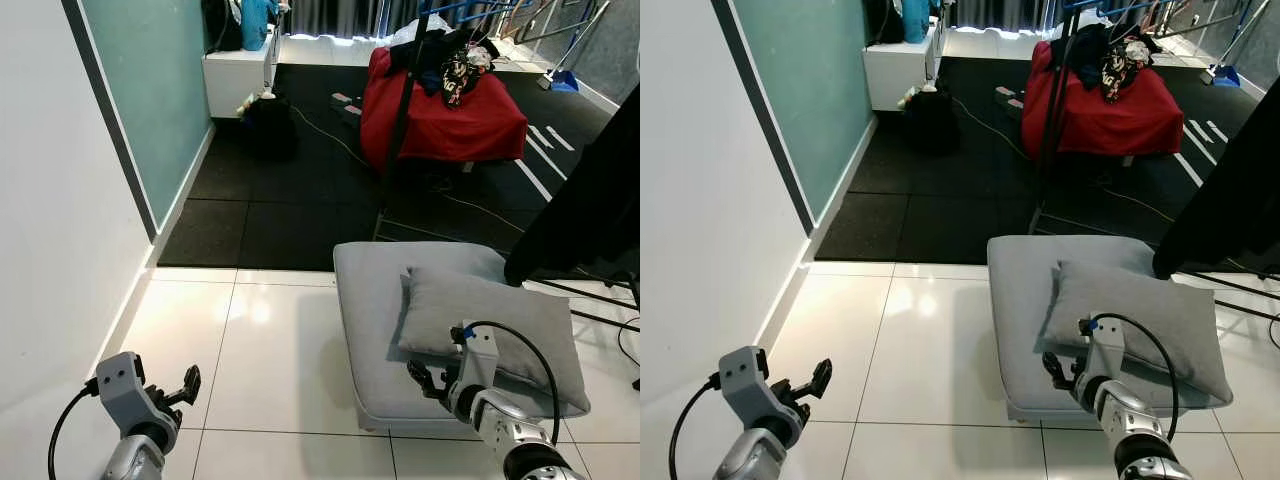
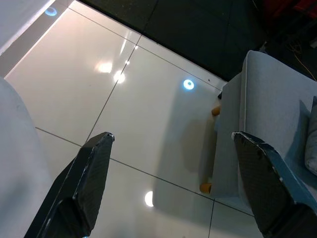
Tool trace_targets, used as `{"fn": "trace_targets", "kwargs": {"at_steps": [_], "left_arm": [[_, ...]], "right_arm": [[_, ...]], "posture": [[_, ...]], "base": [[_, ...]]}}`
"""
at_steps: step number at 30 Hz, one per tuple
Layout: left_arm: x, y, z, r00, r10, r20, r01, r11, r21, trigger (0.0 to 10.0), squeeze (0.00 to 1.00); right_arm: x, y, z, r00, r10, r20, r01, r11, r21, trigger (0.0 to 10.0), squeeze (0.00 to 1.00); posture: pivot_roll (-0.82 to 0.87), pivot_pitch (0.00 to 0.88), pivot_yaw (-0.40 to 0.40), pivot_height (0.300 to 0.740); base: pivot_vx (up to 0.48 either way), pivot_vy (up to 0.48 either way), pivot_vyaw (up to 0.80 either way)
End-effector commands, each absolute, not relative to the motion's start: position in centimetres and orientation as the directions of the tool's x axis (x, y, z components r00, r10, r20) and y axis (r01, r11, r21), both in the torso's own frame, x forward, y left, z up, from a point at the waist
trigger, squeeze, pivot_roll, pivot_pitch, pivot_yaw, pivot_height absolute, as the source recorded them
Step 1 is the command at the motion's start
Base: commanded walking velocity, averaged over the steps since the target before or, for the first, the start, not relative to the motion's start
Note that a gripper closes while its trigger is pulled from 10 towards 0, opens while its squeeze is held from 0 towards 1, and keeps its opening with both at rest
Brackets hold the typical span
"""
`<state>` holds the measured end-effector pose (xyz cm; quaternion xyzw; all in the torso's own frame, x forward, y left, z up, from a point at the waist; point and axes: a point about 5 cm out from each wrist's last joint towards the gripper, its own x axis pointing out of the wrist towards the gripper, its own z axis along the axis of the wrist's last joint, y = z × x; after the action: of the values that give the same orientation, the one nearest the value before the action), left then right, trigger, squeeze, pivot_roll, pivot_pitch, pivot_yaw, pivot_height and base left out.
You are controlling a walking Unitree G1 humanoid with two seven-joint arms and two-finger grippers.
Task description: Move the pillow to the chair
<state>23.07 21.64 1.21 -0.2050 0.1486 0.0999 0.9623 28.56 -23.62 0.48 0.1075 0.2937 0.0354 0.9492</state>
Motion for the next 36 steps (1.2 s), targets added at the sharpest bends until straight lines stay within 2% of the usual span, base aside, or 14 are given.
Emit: {"fn": "trace_targets", "kwargs": {"at_steps": [1, 29, 36], "left_arm": [[22.95, 21.65, 1.14, 0.934, 0.134, -0.33, -0.259, 0.891, -0.372, 10.0, 0.0], [23.28, 21.13, 1.11, 0.936, 0.133, -0.326, -0.262, 0.881, -0.395, 10.0, 0.0], [23.37, 20.87, 1.12, 0.94, 0.097, -0.326, -0.222, 0.901, -0.371, 10.0, 0.0]], "right_arm": [[28.48, -23.81, 0.48, 0.825, 0.128, -0.55, 0.004, 0.973, 0.231, 10.0, 0.0], [28.53, -24.12, 0.56, 0.822, 0.126, -0.556, 0.0, 0.975, 0.22, 10.0, 0.0], [28.54, -24.14, 0.59, 0.825, 0.12, -0.552, 0.006, 0.975, 0.221, 10.0, 0.0]], "posture": [[-0.09, 0.068, -0.038, 0.74], [-0.12, 0.03, -0.056, 0.74], [-0.13, 0.03, -0.051, 0.74]], "base": [[0.0, 0.0, 0.0], [0.0, 0.0, 0.0], [0.0, 0.0, 0.0]]}}
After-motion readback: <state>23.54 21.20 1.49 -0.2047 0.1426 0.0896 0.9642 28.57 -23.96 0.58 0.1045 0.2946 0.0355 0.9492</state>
